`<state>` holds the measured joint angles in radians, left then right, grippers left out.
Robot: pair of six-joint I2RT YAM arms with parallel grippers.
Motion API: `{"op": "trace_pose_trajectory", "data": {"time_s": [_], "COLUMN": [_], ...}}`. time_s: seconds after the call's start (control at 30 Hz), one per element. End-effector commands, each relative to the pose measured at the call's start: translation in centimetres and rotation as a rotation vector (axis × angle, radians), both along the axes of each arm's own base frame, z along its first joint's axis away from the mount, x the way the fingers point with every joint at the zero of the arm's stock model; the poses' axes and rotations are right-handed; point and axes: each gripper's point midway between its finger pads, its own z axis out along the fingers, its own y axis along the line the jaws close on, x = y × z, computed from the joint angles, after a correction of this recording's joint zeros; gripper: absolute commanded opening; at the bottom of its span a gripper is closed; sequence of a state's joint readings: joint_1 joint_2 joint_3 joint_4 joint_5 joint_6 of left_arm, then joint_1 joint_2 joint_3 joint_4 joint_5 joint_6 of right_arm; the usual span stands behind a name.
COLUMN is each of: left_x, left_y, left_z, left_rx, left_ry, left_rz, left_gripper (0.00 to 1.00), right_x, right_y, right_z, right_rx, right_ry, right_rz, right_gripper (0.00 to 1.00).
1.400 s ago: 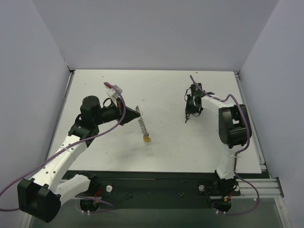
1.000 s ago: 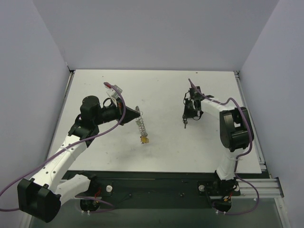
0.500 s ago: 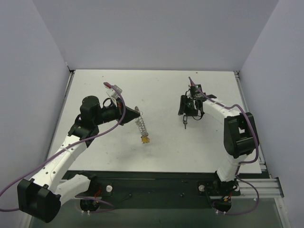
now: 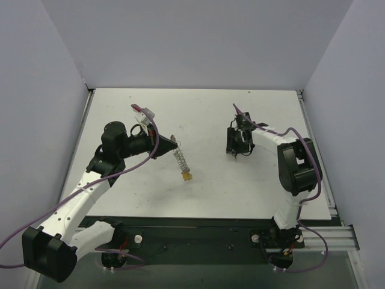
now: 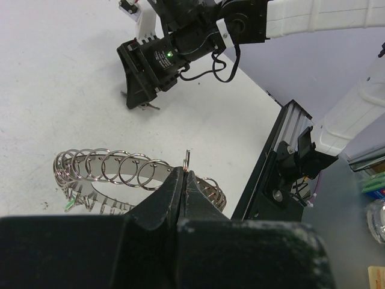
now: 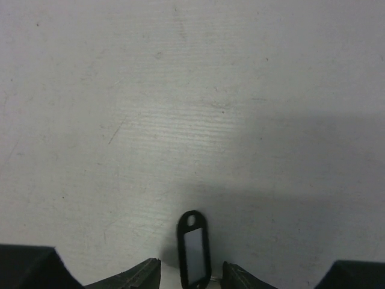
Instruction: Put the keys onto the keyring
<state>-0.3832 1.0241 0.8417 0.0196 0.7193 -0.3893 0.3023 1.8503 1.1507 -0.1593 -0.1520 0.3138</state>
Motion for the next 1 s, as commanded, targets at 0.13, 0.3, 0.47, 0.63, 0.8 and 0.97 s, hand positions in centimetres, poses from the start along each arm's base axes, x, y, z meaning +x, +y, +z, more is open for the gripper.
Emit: {"op": "trace_pose_trajectory", "data": {"time_s": [0.13, 0.3, 0.47, 0.63, 0.8, 0.97], "left_x": [-0.2, -0.2, -0.2, -0.3, -0.3, -0.4], "left_y": [0.0, 0.0, 0.0, 0.0, 0.0, 0.0], "left_z": [2.7, 2.7, 2.7, 2.7, 2.7, 2.7], "left_rx": [-0.051, -0.051, -0.051, -0.052, -0.051, -0.052], "left_ry": [-0.1, -0.1, -0.1, -0.103, -0.103, -0.103], "left_rz": [-0.02, -0.02, -0.02, -0.02, -0.02, -0.021], "left_gripper": [0.0, 0.0, 0.0, 0.0, 0.0, 0.0], "right_x": [-0.3, -0.7, -1.3, -2.0, -2.3, -2.6], "right_y": [-0.3, 0.4, 1.1, 1.7, 2.2, 2.6], "right_z": [-1.3, -1.2, -0.5, 0.6, 1.8, 2.7], "right_rx": [-0.067, -0.055, -0.023, 0.009, -0.008, -0.042], "right_ry": [0.006, 0.008, 0.004, -0.003, -0.02, -0.05], "right_rz": [-0.011, 0.007, 0.02, 0.042, 0.062, 0.063], "right_gripper": [0.41, 0.29, 0.16, 0.24, 0.38, 0.43]}}
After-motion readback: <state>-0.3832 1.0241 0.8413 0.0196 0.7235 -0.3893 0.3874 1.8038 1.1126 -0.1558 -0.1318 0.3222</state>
